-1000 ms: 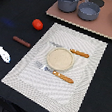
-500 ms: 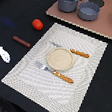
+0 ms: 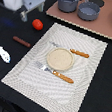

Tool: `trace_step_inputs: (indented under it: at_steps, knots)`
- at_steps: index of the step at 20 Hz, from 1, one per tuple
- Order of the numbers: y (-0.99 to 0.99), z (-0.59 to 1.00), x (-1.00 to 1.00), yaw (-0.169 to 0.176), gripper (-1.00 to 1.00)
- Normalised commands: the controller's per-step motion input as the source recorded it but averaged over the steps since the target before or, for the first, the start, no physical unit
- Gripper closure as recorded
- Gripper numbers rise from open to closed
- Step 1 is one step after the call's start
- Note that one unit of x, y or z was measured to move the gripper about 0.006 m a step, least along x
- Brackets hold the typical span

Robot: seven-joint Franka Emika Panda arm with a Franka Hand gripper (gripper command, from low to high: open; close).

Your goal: Place the fish, sausage, and tomato into the frying pan.

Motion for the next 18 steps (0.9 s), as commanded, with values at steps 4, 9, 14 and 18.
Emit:
trace_step_inputs:
  at_steps: [4,9,14,18]
  knots:
    - [-0.85,-0.55,-0.43,-0.035,-1.0]
    - [-0.67,-0.52,-0.44,-0.019,-1.0]
    - [-0.49,-0.44,-0.17,-0.006,-1.0]
    - [-0.25,-0.45,-0.07,-0.001,-1.0]
